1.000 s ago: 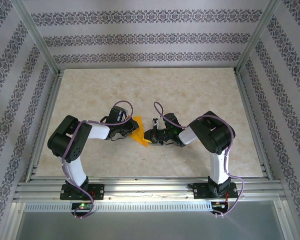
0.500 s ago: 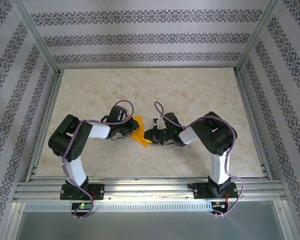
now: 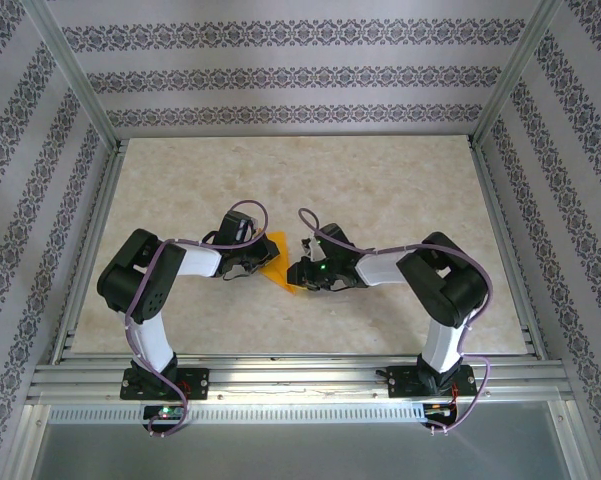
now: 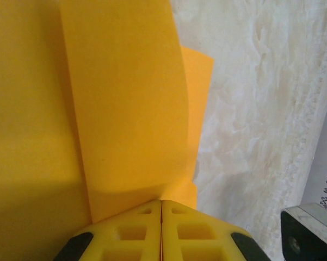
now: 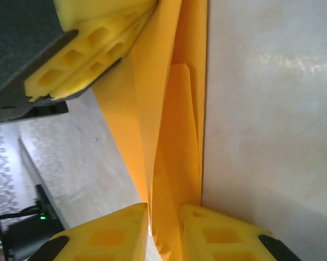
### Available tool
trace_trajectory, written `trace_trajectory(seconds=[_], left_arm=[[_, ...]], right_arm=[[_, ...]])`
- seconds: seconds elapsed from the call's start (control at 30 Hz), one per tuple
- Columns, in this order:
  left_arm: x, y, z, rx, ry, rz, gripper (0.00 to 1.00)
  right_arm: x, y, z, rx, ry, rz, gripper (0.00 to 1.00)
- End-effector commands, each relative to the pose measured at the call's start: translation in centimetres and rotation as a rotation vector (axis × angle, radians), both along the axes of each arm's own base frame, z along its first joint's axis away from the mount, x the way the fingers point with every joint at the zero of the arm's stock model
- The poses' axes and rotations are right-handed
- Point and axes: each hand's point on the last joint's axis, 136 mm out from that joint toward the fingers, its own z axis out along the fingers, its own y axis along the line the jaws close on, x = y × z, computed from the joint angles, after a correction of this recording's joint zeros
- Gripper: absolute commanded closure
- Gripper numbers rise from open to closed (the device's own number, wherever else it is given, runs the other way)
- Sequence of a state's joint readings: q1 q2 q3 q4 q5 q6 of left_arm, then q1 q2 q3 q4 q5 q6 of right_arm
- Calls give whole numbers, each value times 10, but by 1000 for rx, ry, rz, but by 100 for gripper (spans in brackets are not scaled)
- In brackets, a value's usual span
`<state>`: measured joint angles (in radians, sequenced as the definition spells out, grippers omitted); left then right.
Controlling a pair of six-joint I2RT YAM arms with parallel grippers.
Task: Fold a paper plane with a square sheet of paper (pick it up from the middle)
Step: Fourth fold the wing at the center of the table.
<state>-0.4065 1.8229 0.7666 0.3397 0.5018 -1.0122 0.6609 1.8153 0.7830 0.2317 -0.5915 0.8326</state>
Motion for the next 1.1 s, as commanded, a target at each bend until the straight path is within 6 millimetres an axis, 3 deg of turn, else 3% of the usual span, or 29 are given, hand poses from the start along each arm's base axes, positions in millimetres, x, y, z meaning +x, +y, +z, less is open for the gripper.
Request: trace_trajectory(seconds=[0.0,0.23,0.47,0.73,1.07], left_arm=[[-12,1,-22,44,65,-20,93],[-12,1,-23,45,67,-20,93],[-12,1,-24,44,69,-20,93],[-14,2,-25,45,72,-18,93],[-14,2,-26,43,74,-17,93]], right_arm=[[-16,-24,-27,-170,36,22,77],[-16,-21,-30,-164,50,16,86],[-18,-22,-31,-152,75,7,88],[-15,-17,-15,-161,19,45,78],[-12,-21,-6,-209,-36,51,77]])
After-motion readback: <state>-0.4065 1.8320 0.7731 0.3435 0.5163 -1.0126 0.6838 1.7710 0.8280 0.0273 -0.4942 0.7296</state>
